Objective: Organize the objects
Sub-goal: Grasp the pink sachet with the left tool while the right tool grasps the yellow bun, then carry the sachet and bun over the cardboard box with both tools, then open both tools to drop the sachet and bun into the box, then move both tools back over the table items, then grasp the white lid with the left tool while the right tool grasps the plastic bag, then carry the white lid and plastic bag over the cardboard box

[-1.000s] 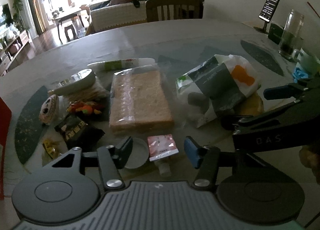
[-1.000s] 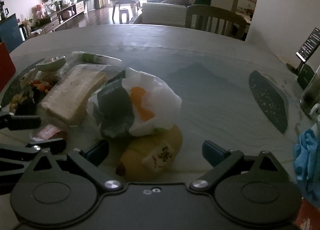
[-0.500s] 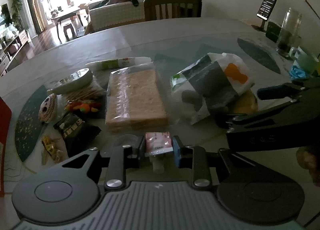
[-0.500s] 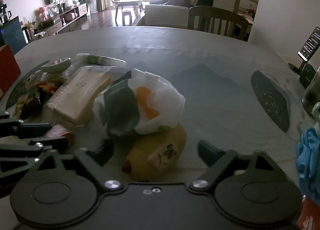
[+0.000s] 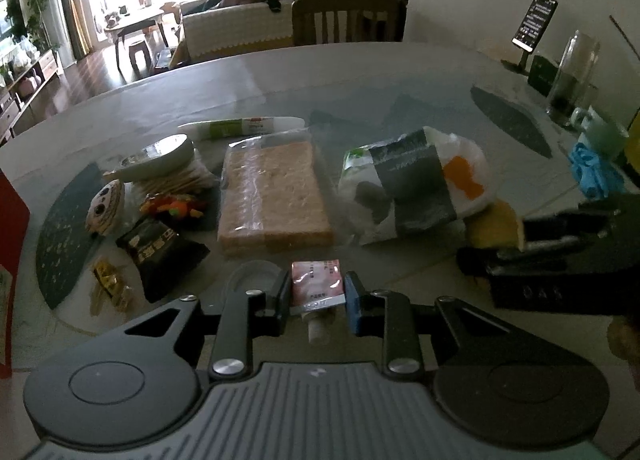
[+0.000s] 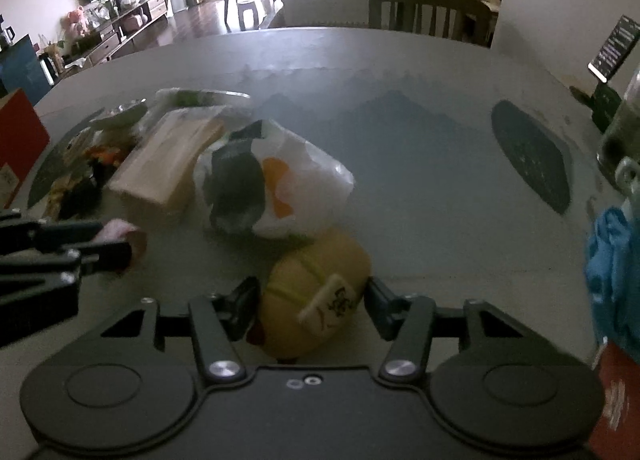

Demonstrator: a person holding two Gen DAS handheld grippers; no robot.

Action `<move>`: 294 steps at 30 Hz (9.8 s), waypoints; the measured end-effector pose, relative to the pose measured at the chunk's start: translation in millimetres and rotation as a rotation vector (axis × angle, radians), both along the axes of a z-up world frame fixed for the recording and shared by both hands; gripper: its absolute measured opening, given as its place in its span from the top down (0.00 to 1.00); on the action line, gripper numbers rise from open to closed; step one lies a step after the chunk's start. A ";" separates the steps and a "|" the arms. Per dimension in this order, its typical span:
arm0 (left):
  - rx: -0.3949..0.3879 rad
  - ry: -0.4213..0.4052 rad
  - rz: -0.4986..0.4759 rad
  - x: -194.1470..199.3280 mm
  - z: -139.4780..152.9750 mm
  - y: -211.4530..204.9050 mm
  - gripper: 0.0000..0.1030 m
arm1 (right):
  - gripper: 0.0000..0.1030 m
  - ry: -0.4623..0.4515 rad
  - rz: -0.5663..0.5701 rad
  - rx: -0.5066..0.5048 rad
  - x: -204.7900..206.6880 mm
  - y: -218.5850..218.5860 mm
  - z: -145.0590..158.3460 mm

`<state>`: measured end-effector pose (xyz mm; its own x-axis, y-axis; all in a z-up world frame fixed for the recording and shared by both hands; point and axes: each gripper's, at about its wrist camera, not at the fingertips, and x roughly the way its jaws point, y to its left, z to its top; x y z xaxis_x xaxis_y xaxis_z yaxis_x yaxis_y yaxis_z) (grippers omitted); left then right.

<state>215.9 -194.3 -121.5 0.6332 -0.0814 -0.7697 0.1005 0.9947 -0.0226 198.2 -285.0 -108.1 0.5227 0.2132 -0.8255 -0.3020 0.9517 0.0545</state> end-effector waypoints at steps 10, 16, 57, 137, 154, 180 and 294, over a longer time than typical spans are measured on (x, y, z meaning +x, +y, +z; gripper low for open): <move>-0.084 -0.024 0.004 -28.2 21.4 21.0 0.74 | 0.47 -0.003 0.018 0.022 -41.0 3.5 31.9; -0.113 -0.067 -0.003 -51.2 42.1 45.7 0.74 | 0.47 -0.042 0.052 0.039 -56.4 29.3 59.1; -0.004 -0.155 0.277 -97.4 113.2 391.2 0.74 | 0.48 -0.179 0.572 0.024 -56.6 411.3 125.3; -0.013 -0.101 0.284 -93.2 123.3 313.3 0.29 | 0.20 -0.173 0.416 0.186 -55.7 261.1 138.4; -0.101 -0.065 0.198 -72.7 97.5 191.9 0.16 | 0.20 -0.261 0.406 0.057 -67.0 130.2 112.4; -0.115 0.033 0.131 9.6 16.2 62.4 0.00 | 0.20 -0.156 0.327 0.000 37.7 9.0 54.0; -0.020 -0.108 0.310 -55.9 86.4 412.2 0.63 | 0.74 -0.083 0.565 0.084 -37.8 405.8 124.2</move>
<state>160.0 217.8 -35.0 0.7078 0.1136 -0.6972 -0.2043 0.9777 -0.0480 160.4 120.8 16.1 0.3711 0.5415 -0.7544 -0.7688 0.6348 0.0775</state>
